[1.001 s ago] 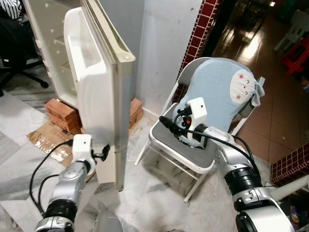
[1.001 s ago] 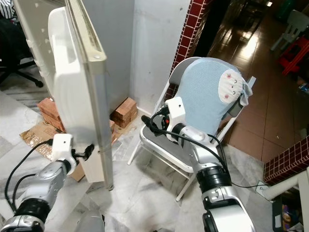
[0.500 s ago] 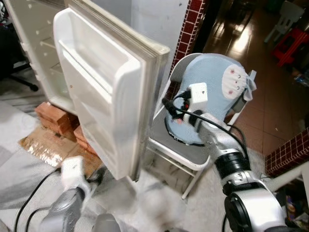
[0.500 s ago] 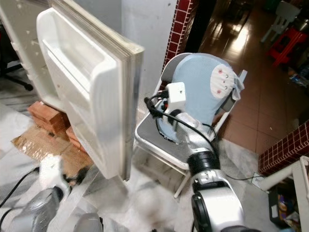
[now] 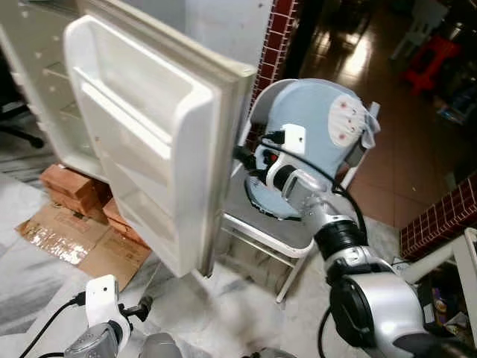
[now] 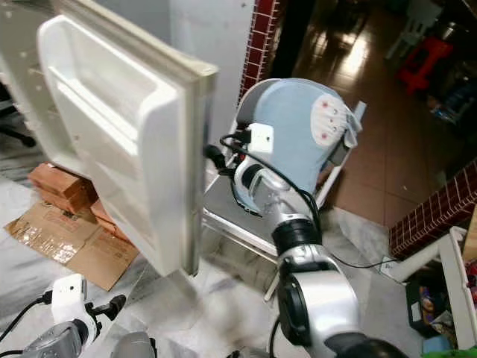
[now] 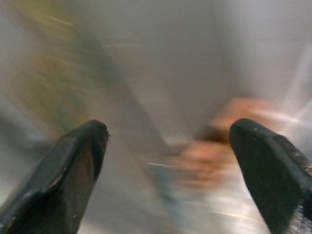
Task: Restocking fridge
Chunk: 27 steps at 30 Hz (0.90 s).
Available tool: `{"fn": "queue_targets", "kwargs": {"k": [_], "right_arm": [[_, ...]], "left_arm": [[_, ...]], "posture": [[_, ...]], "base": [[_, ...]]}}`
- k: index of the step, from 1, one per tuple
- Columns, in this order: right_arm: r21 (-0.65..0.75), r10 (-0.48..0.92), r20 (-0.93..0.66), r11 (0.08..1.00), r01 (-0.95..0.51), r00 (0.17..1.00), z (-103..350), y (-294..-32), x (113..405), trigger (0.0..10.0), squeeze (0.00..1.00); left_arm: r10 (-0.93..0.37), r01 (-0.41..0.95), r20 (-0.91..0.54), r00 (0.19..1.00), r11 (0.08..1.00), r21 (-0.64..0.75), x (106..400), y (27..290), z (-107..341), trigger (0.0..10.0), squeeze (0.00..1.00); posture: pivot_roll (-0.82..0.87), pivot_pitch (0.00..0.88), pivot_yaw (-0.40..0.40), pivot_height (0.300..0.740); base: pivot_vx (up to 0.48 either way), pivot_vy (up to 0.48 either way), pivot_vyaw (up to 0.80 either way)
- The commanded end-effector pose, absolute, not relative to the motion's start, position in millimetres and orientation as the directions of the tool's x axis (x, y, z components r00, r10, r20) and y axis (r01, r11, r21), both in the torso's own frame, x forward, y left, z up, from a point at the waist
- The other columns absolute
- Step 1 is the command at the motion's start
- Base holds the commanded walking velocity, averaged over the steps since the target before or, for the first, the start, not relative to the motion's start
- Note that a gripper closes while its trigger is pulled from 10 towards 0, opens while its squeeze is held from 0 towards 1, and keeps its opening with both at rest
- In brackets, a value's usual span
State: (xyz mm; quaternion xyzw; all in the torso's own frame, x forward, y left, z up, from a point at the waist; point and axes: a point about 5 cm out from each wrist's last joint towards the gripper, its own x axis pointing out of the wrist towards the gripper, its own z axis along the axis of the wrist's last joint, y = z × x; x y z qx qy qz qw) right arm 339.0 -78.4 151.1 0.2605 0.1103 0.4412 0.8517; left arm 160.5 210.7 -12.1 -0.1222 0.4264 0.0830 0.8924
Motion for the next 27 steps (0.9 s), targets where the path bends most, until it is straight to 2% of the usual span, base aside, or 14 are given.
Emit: {"fn": "queue_targets", "kwargs": {"k": [1, 2, 3, 4, 5, 8, 9, 15, 21, 23, 24, 25, 27], "right_arm": [[0.402, 0.937, 0.309, 0.026, -0.915, 0.162, 207, -61, 302, 10.0, 0.0], [0.37, 0.954, 0.287, -0.024, -0.929, 0.089, 204, -74, 291, 10.0, 0.0], [0.361, 0.968, 0.235, -0.003, -0.933, 0.088, 196, -84, 289, 10.0, 0.0], [0.361, 0.968, 0.235, -0.003, -0.933, 0.088, 196, -84, 289, 10.0, 0.0], [0.343, 0.985, 0.109, 0.089, -0.935, 0.134, 176, -100, 293, 10.0, 0.0], [0.301, 0.98, -0.071, 0.2, -0.933, 0.187, 147, -117, 299, 10.0, 0.0], [0.301, 0.98, -0.071, 0.2, -0.933, 0.187, 147, -117, 299, 10.0, 0.0], [0.284, 0.933, -0.187, 0.352, -0.892, 0.308, 131, -118, 306, 10.0, 0.0], [0.254, 0.915, -0.221, 0.388, -0.886, 0.337, 119, -118, 309, 10.0, 0.0], [0.236, 0.878, -0.256, 0.462, -0.855, 0.404, 112, -120, 314, 10.0, 0.0], [0.172, 0.817, -0.28, 0.559, -0.811, 0.504, 107, -122, 320, 10.0, 0.0], [0.135, 0.769, -0.286, 0.623, -0.771, 0.571, 105, -123, 325, 10.0, 0.0], [0.092, 0.695, -0.288, 0.705, -0.704, 0.658, 103, -127, 332, 10.0, 0.0]], "left_arm": [[0.055, -0.261, -0.786, 0.616, 0.955, -0.139, 158, 211, -11, 10.0, 0.0], [0.053, -0.268, -0.786, 0.615, 0.952, -0.145, 158, 210, -11, 10.0, 0.0], [0.051, -0.273, -0.787, 0.614, 0.95, -0.151, 157, 210, -11, 10.0, 0.0], [0.051, -0.273, -0.787, 0.614, 0.95, -0.151, 157, 210, -11, 10.0, 0.0], [0.044, -0.277, -0.789, 0.612, 0.947, -0.162, 157, 210, -11, 10.0, 0.0], [0.035, -0.274, -0.792, 0.609, 0.947, -0.168, 157, 209, -12, 10.0, 0.0], [0.035, -0.274, -0.792, 0.609, 0.947, -0.168, 157, 209, -12, 10.0, 0.0], [0.034, -0.27, -0.794, 0.607, 0.948, -0.166, 156, 208, -11, 10.0, 0.0], [0.03, -0.271, -0.796, 0.604, 0.948, -0.17, 155, 207, -12, 10.0, 0.0], [0.04, -0.247, -0.788, 0.615, 0.958, -0.145, 157, 209, -11, 10.0, 0.0], [0.103, -0.223, -0.731, 0.675, 0.973, -0.068, 168, 216, -5, 10.0, 0.0], [0.139, -0.228, -0.691, 0.709, 0.973, -0.038, 175, 221, 0, 10.0, 0.0], [0.177, -0.235, -0.636, 0.751, 0.972, -0.008, 184, 225, 9, 10.0, 0.0]], "posture": [[0.19, 0.0, -0.118, 0.74], [0.18, 0.0, -0.122, 0.74], [0.18, 0.0, -0.123, 0.74], [0.18, 0.0, -0.123, 0.74], [0.17, 0.0, -0.123, 0.74], [0.17, 0.0, -0.123, 0.74], [0.17, 0.0, -0.123, 0.74], [0.18, 0.0, -0.119, 0.74], [0.18, 0.0, -0.122, 0.74], [0.17, 0.0, -0.123, 0.74], [0.17, 0.0, -0.121, 0.74], [0.16, 0.0, -0.121, 0.74], [0.16, 0.0, -0.121, 0.74]], "base": [[0.0, 0.0, 0.0], [0.0, 0.0, 0.0], [0.0, 0.0, 0.0], [0.0, 0.0, 0.0], [0.0, 0.0, 0.0], [0.0, 0.0, 0.0], [0.0, 0.0, 0.0], [0.0, 0.0, 0.0], [0.0, 0.0, 0.0], [0.0, 0.0, 0.0], [0.0, 0.0, 0.0], [0.0, 0.0, 0.0], [0.0, 0.0, 0.0]]}}
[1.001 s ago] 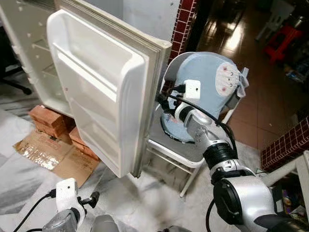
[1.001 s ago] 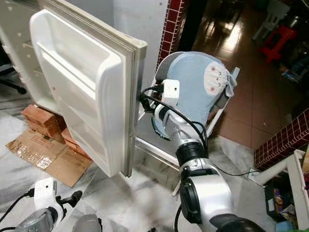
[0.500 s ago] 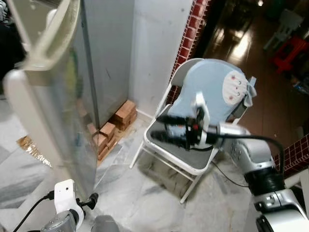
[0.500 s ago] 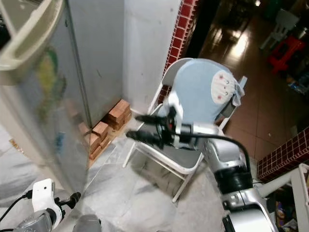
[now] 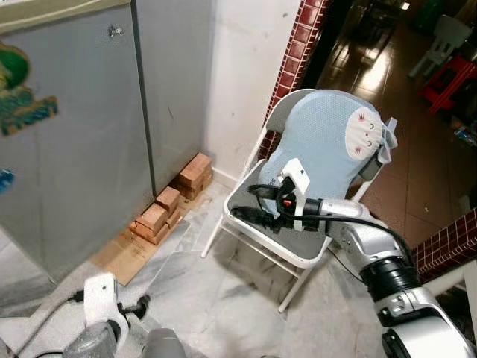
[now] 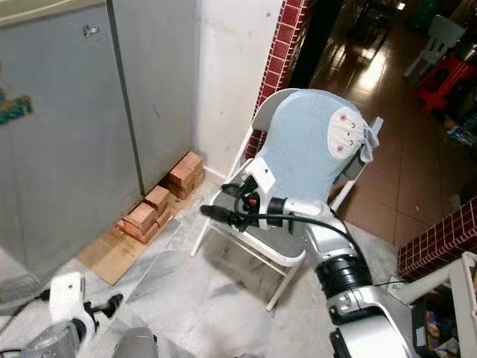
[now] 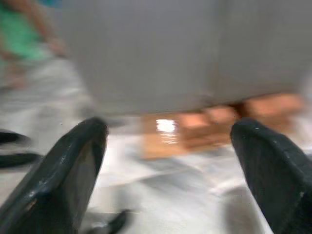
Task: Restocking fridge
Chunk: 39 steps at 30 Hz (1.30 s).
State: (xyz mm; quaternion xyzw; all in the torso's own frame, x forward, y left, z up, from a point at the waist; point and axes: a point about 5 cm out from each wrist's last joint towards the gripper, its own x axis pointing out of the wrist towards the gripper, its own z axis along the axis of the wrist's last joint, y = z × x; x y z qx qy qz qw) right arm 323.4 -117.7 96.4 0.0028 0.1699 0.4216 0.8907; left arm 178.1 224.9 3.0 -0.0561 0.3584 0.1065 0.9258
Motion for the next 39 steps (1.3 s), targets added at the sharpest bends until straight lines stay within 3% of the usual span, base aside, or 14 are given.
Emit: {"fn": "queue_targets", "kwargs": {"k": [1, 4, 11, 23, 27, 39], "right_arm": [[0.094, 0.626, -0.287, 0.772, -0.629, 0.725, 101, -131, 336, 10.0, 0.0], [0.033, 0.507, -0.249, 0.856, -0.516, 0.825, 103, -137, 339, 10.0, 0.0], [0.039, 0.288, -0.163, 0.957, -0.286, 0.944, 105, -151, 342, 10.0, 0.0], [0.077, 0.187, -0.16, 0.981, -0.177, 0.969, 92, -153, 323, 10.0, 0.0], [0.092, 0.175, -0.163, 0.983, -0.161, 0.971, 90, -153, 321, 10.0, 0.0], [0.097, 0.174, -0.184, 0.983, -0.159, 0.967, 83, -154, 309, 10.0, 0.0]], "left_arm": [[0.175, -0.224, -0.576, 0.798, 0.975, -0.014, 196, 225, 19, 10.0, 0.0], [0.194, -0.202, -0.468, 0.863, 0.979, 0.033, 222, 222, 44, 10.0, 0.0], [0.154, -0.136, -0.265, 0.952, 0.987, 0.086, 239, 203, 71, 10.0, 0.0], [0.051, -0.037, -0.261, 0.964, 0.997, 0.061, 224, 180, 64, 10.0, 0.0], [0.044, -0.026, -0.255, 0.966, 0.997, 0.074, 226, 180, 64, 10.0, 0.0], [0.055, -0.045, -0.206, 0.977, 0.997, 0.057, 230, 183, 70, 10.0, 0.0]], "posture": [[0.16, 0.0, -0.117, 0.74], [0.14, 0.03, -0.102, 0.74], [0.1, 0.066, -0.096, 0.74], [0.07, 0.066, -0.082, 0.74], [0.07, 0.059, -0.083, 0.74], [0.06, 0.061, -0.085, 0.74]], "base": [[0.0, 0.0, 0.0], [0.0, 0.0, 0.0], [0.0, 0.0, 0.0], [0.0, 0.446, -0.09], [0.0, 0.48, -0.8], [0.0, 0.48, 0.0]]}}
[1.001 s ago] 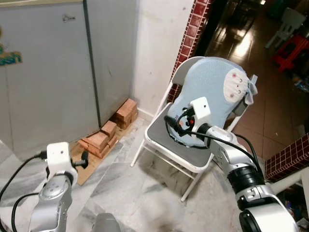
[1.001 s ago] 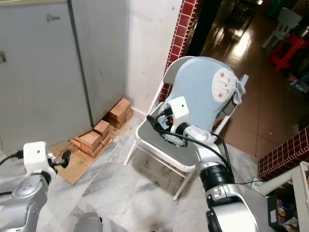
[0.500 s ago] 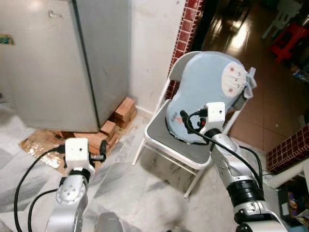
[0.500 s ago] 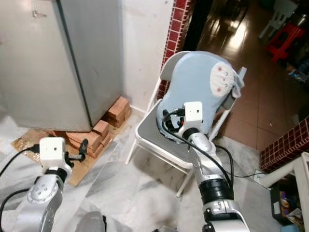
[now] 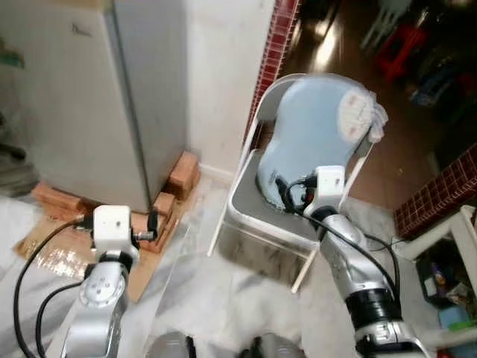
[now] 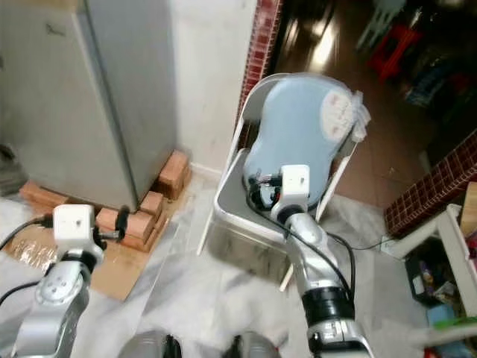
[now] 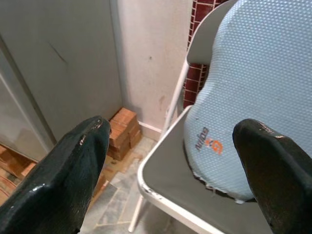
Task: Restocking fridge
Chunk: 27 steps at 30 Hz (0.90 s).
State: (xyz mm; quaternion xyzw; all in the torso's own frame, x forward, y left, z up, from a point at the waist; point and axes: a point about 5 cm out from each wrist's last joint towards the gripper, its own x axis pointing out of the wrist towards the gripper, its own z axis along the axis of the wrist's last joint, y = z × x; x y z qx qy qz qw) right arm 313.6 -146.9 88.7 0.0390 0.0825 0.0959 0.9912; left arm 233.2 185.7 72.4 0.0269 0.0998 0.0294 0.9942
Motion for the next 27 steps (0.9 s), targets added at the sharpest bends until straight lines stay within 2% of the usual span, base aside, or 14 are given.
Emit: {"fn": "queue_targets", "kwargs": {"k": [1, 12, 17, 23, 27], "right_arm": [[0.099, 0.172, -0.189, 0.983, -0.156, 0.967, 82, -154, 308, 10.0, 0.0], [0.101, 0.175, -0.189, 0.982, -0.158, 0.966, 84, -151, 308, 10.0, 0.0], [0.095, 0.153, -0.167, 0.986, -0.138, 0.974, 87, -158, 308, 10.0, 0.0], [0.085, 0.137, -0.149, 0.988, -0.125, 0.979, 86, -175, 294, 10.0, 0.0], [0.082, 0.127, -0.147, 0.99, -0.116, 0.981, 86, -176, 292, 10.0, 0.0]], "left_arm": [[0.053, -0.043, -0.21, 0.976, 0.998, 0.054, 230, 182, 70, 10.0, 0.0], [0.011, 0.0, -0.21, 0.978, 0.999, 0.053, 234, 180, 71, 10.0, 0.0], [0.001, 0.013, -0.195, 0.981, 0.997, 0.07, 231, 180, 73, 10.0, 0.0], [0.015, -0.013, -0.013, 1.0, 0.986, 0.168, 229, 181, 92, 10.0, 0.0], [0.027, -0.024, -0.018, 0.999, 0.986, 0.164, 231, 183, 91, 10.0, 0.0]], "posture": [[0.06, 0.062, -0.083, 0.74], [0.06, 0.078, -0.083, 0.74], [0.06, 0.081, -0.081, 0.74], [0.05, 0.085, -0.075, 0.74], [0.05, 0.084, -0.072, 0.74]], "base": [[0.0, 0.48, 0.0], [0.0, 0.48, -0.58], [0.0, 0.48, -0.65], [0.0, 0.48, -0.61], [0.0, 0.48, -0.13]]}}
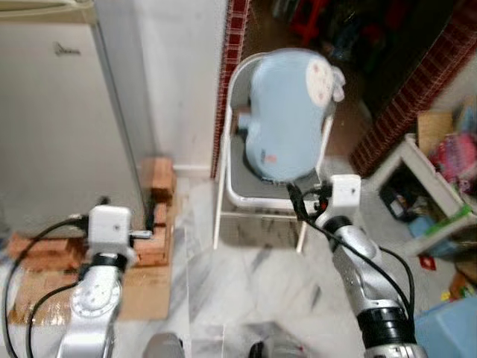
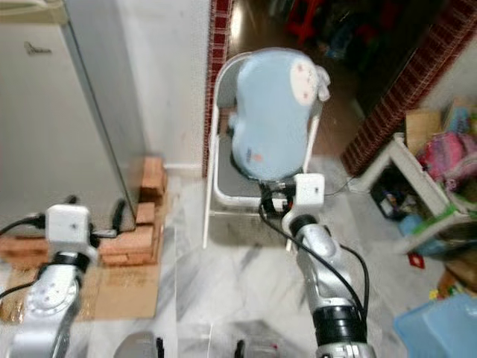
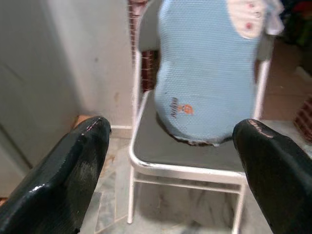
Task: Restocking fridge
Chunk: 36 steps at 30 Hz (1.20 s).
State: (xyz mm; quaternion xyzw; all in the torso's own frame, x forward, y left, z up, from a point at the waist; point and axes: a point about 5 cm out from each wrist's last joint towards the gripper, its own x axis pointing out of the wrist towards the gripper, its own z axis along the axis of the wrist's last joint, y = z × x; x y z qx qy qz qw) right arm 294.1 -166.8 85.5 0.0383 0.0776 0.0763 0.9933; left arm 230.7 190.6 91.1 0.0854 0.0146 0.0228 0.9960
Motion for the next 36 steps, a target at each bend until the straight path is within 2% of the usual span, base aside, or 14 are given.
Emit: {"fn": "queue_targets", "kwargs": {"k": [1, 6, 27, 36], "right_arm": [[0.081, 0.123, -0.144, 0.99, -0.113, 0.982, 87, -176, 293, 10.0, 0.0], [0.08, 0.127, -0.145, 0.99, -0.116, 0.981, 87, -174, 292, 10.0, 0.0], [0.076, 0.139, -0.143, 0.989, -0.13, 0.98, 89, -169, 298, 10.0, 0.0], [0.074, 0.143, -0.141, 0.988, -0.134, 0.98, 89, -168, 300, 10.0, 0.0]], "left_arm": [[0.015, -0.012, -0.015, 1.0, 0.986, 0.167, 231, 182, 92, 10.0, 0.0], [-0.037, 0.039, -0.014, 0.999, 0.981, 0.188, 232, 176, 93, 10.0, 0.0], [-0.087, 0.092, -0.037, 0.996, 0.982, 0.167, 230, 167, 87, 10.0, 0.0], [-0.133, 0.137, -0.036, 0.99, 0.98, 0.148, 229, 163, 87, 10.0, 0.0]], "posture": [[0.05, 0.084, -0.069, 0.74], [0.05, 0.083, -0.069, 0.74], [0.06, 0.075, -0.078, 0.74], [0.06, 0.072, -0.078, 0.74]], "base": [[0.0, 0.48, 0.0], [0.0, 0.48, -0.64], [0.0, 0.48, -0.8], [0.0, 0.0, -0.8]]}}
